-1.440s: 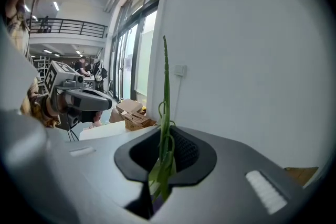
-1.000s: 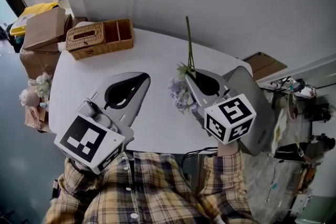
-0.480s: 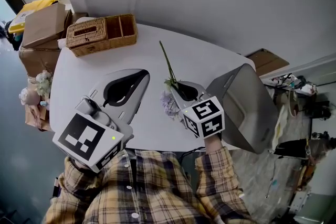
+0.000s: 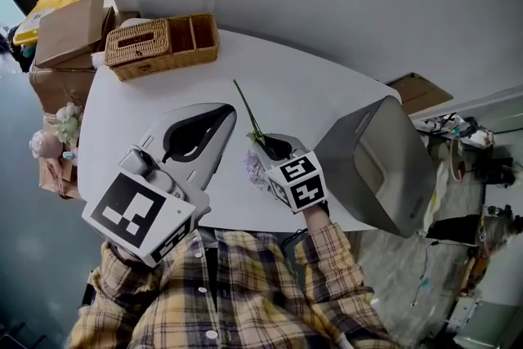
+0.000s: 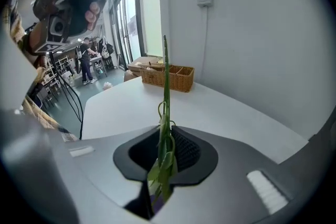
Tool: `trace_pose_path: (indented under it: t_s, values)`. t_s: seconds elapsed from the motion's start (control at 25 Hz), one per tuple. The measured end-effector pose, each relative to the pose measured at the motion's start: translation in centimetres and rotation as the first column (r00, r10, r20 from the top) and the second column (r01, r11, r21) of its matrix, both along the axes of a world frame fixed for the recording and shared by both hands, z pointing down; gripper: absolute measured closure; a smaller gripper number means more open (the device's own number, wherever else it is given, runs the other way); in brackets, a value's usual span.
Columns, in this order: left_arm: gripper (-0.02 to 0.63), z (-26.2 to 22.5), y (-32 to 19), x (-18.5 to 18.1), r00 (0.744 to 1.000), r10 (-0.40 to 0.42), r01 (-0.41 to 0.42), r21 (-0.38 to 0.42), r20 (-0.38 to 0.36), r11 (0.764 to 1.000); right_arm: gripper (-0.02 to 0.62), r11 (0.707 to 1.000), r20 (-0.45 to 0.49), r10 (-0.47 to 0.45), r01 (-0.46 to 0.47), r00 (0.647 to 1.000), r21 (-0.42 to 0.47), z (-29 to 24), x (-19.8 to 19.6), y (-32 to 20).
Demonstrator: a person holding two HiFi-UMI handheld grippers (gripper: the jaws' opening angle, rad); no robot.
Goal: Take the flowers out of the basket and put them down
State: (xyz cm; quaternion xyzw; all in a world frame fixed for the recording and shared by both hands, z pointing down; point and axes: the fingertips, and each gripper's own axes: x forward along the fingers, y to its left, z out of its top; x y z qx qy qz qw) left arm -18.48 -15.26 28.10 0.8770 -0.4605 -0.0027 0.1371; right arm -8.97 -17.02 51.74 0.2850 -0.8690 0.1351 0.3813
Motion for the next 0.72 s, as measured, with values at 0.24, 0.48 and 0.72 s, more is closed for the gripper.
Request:
trace_pose_path:
  t_s: [0.24,0.48,0.72]
  values:
    - [0.592,0.6,0.2,-0.4,1.0,-0.024,0.024,-0.015,-0.001,1.0,0.529,0.997,-0.008,-0.042,0.041,0.999,-0.059,3.0,-1.4,1.4]
    - [0.592,1.1,0.5,-1.2,0.999,-0.05,0.05,-0.027,-0.004,0.998,0.516,0.992,0.022,-0.053,0.055,0.998,-0.117,4.4,-3.1,2.3]
    - [0.592,1.7,0.9,-1.4,0.997,-0.071,0.071,-0.042,0.002,0.997,0.495,0.981,0.025,-0.1,0.103,0.995,-0.165,5.5,-4.7,3.2]
